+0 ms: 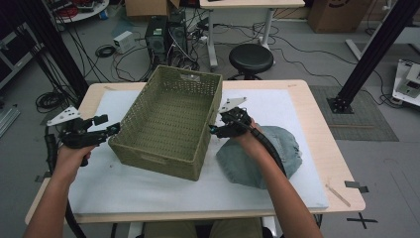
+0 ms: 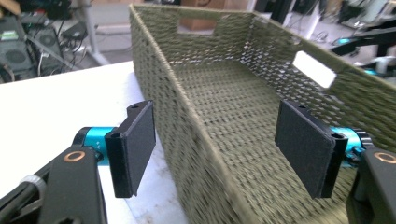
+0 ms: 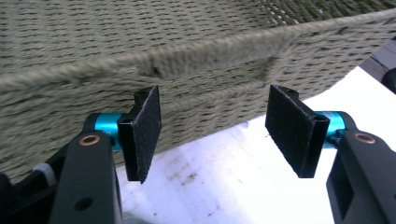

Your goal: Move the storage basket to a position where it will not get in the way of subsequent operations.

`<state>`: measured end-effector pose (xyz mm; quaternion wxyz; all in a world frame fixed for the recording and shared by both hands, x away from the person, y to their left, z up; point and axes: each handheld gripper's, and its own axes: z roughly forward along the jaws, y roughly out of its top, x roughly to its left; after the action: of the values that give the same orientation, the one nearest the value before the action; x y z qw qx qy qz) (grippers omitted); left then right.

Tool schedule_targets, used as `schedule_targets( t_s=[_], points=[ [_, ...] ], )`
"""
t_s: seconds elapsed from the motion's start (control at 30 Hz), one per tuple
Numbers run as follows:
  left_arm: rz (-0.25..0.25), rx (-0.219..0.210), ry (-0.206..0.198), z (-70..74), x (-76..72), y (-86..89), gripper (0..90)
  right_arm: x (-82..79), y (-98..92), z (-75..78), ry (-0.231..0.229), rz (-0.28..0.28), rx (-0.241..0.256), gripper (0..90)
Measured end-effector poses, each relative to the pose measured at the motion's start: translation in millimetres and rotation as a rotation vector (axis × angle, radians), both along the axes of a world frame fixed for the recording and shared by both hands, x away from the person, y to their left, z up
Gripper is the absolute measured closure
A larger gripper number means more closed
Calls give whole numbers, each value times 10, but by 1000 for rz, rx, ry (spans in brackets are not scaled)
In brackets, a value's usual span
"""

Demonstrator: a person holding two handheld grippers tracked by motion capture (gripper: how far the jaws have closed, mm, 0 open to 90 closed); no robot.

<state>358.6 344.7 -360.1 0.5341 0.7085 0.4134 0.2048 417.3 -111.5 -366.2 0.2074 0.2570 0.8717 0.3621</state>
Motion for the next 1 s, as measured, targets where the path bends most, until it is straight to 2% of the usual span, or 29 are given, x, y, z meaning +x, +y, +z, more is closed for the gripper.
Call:
schedule_targets(
  t_s=[0.07, 0.17, 0.3, 0.37, 0.43, 0.5, 0.73, 0.8, 0.93, 1.0],
  points=[
    [-9, 8, 23, -14, 88, -41, 290, -3, 22, -27, 3, 7, -12, 371],
    [-39, -14, 67, -68, 179, -90, 290, 22, 42, -69, 8, -10, -31, 371],
    [-100, -29, 109, -152, 195, -153, 279, 33, 71, -92, 17, -14, -30, 383],
    [-112, -23, 101, -182, 166, -169, 317, 34, 70, -91, 30, -10, -15, 404],
    [-109, -45, 119, -207, 147, -141, 336, 32, 74, -91, 25, -8, -16, 406],
    [-119, -39, 116, -240, 116, -125, 399, 24, 81, -90, 19, -8, -16, 415],
    [-97, -29, 108, -245, 18, -81, 402, 23, 136, -96, 11, 12, -11, 436],
    [-93, -30, 112, -241, -41, -51, 402, 32, 171, -94, 8, 19, -14, 436],
    [-96, -15, 94, -252, -198, 12, 434, 60, 240, -90, -2, 29, -27, 436],
    [-98, -12, 89, -256, -264, 28, 437, 84, 266, -101, 3, 21, -12, 436]
  ],
)
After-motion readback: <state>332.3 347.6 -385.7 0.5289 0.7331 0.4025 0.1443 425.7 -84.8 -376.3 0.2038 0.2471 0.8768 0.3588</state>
